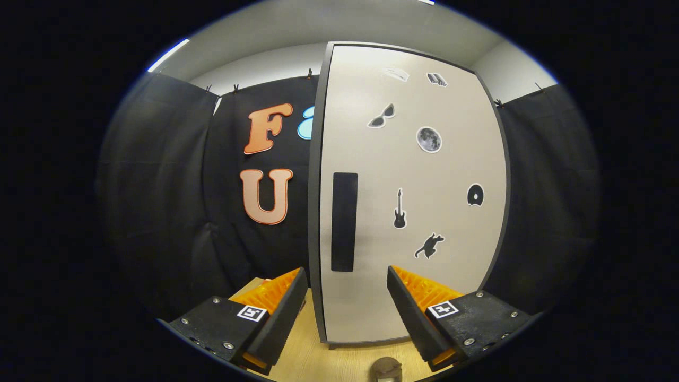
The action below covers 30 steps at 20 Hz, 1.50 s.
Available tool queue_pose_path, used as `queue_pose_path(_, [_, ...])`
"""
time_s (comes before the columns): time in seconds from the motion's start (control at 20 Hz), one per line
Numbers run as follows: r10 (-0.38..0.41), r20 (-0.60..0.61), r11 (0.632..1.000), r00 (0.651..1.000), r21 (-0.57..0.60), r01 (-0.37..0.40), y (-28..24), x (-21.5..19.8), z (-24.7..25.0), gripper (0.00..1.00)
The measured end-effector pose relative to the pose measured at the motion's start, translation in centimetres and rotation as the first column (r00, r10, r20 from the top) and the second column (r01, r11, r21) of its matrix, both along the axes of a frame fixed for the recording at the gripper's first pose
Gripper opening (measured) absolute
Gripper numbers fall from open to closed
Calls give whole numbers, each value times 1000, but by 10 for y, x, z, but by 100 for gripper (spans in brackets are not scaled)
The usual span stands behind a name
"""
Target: Open the shoe cabinet door, grab the shoes and put them into the shoe cabinet, then close the shoe cabinet door.
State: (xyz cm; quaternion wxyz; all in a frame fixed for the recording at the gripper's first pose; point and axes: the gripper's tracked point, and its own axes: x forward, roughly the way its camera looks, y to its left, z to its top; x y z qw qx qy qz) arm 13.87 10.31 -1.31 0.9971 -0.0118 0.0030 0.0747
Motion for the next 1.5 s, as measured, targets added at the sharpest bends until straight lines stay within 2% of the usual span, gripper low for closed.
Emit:
queue_pose_path(0.25, [-8, 4, 1000, 1000, 8, 8, 13, 37, -1, 92])
queue_pose_path(0.45, [-33, 8, 999, 999, 17, 33, 17, 60, 2, 77])
queue_pose_path(0.55, [-27, -1, 999, 1000, 22, 27, 21, 67, 1, 68])
queue_pose_path(0.65, [-61, 5, 998, 998, 12, 61, 14, 70, 2, 57])
queue_pose_path(0.7, [-65, 6, 998, 998, 18, 64, 12, 72, 4, 44])
queue_pose_path(0.75, [-65, -1, 997, 998, 36, 65, 12, 71, 2, 39])
queue_pose_path(1.15, [-134, -8, 989, 991, 64, 135, 8, 70, 2, 32])
queue_pose_path(1.5, [-106, -28, 991, 994, 78, 108, 4, 62, 2, 25])
